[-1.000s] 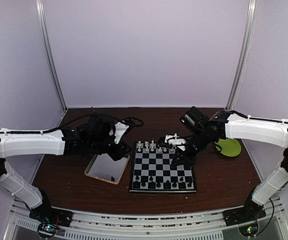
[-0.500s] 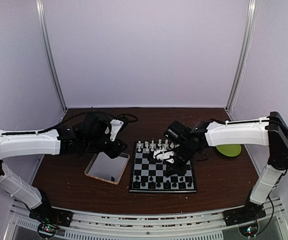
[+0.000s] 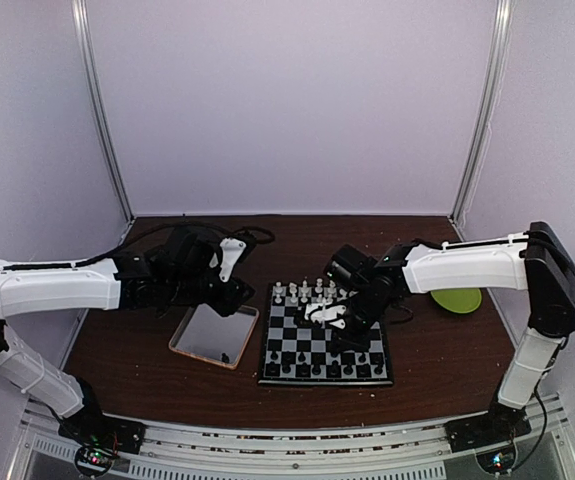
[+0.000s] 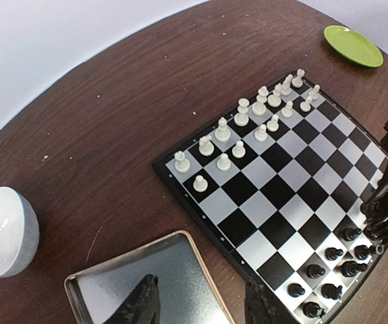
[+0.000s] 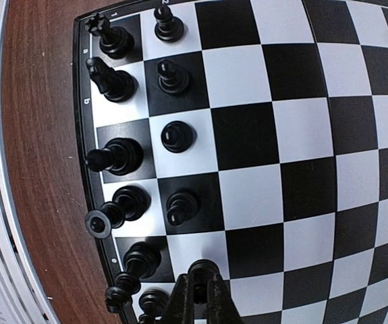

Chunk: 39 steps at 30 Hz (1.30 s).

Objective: Set up the chess pieces on the board
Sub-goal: Place the pawn at d7.

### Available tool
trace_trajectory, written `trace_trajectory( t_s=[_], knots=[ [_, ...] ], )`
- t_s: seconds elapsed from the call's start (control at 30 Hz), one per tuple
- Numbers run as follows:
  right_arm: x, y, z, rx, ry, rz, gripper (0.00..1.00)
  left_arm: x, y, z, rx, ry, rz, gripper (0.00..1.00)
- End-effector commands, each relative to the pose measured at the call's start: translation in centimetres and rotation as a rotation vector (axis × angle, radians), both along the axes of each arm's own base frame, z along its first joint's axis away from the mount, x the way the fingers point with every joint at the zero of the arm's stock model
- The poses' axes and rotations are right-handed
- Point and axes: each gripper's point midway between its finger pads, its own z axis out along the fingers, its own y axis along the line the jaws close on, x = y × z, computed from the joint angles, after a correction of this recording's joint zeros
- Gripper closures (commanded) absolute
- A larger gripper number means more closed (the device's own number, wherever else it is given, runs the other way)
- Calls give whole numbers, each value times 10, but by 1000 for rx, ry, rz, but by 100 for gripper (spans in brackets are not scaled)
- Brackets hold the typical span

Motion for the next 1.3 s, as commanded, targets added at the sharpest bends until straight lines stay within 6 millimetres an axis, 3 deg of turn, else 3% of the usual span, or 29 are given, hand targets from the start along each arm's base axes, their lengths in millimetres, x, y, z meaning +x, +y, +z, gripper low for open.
trace_trajectory(
  t_s=[0.0, 0.43, 0.77, 1.07, 1.27],
  knots=[
    [-2, 5, 1, -3, 8, 24, 100, 3, -3, 3, -27, -14, 8, 56],
    [-6, 8, -4, -6, 37, 31, 100, 3, -2, 0, -22, -12, 13, 56],
    [-6, 9, -2, -4, 39, 21, 86, 2, 0, -4, -11, -7, 16, 56],
    [-6, 14, 18, 37, 38, 16, 80, -2, 18, -10, 54, 35, 69, 55],
    [2, 8, 42, 79, -16, -11, 78, -26, 43, -29, 126, 179, 120, 55]
  ],
)
